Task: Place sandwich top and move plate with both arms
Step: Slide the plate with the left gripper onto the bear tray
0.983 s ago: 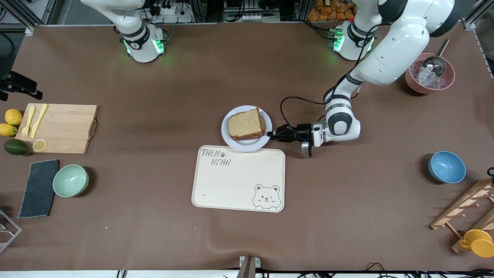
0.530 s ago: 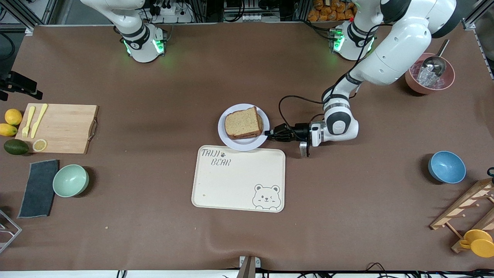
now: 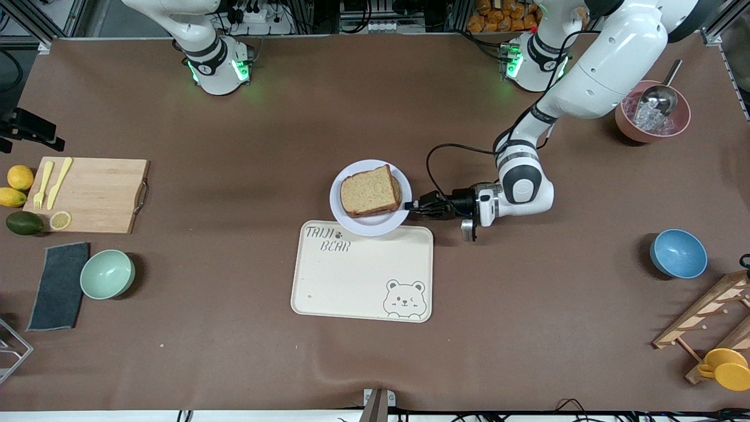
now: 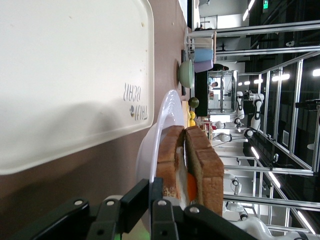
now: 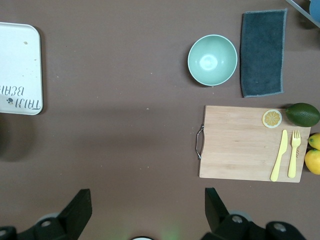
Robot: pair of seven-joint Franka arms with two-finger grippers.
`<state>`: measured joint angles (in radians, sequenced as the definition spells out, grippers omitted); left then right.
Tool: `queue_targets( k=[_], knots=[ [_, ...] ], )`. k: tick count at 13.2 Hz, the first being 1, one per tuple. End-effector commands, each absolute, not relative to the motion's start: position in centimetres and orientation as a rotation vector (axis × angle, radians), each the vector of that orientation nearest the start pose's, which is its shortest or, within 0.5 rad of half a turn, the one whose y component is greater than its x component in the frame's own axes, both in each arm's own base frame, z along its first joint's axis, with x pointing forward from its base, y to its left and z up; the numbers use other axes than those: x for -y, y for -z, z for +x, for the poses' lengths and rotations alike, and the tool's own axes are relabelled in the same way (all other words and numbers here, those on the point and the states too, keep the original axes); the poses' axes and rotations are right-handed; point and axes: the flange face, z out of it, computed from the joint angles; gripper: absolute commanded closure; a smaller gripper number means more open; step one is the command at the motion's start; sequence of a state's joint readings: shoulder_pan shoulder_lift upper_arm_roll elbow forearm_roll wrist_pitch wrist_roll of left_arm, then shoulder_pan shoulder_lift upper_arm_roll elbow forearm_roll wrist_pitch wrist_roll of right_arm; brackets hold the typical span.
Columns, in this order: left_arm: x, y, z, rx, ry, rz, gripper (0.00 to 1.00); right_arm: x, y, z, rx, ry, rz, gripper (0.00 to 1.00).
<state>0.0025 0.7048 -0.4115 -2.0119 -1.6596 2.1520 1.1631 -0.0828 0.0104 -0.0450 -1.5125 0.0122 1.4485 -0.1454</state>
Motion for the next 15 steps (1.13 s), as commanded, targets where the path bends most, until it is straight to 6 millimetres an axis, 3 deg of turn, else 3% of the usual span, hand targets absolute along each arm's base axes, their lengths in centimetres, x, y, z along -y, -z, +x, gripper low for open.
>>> queue_targets(
  k=[1,3,5,8,15],
  knots=[
    [25.0,-14.2,53.2,-0.032,-0.084,1.776,1.0,6.7,-63.9,53.9,0.037,-0.115,-3.123,0.0],
    [23.3,-14.7,55.2,-0.073,-0.121,1.792,1.0,6.8,-63.9,53.9,0.035,-0.115,-3.122,0.0],
    [22.7,-15.0,56.8,-0.104,-0.136,1.785,1.0,6.8,-63.8,53.9,0.034,-0.12,-3.123,0.0],
    [20.5,-13.9,59.8,-0.161,-0.174,1.796,1.0,7.0,-63.8,53.8,0.03,-0.131,-3.12,0.0],
    [21.6,-10.9,62.7,-0.208,-0.23,1.852,1.0,6.7,-63.8,53.8,0.037,-0.132,-3.121,0.0]
  ],
)
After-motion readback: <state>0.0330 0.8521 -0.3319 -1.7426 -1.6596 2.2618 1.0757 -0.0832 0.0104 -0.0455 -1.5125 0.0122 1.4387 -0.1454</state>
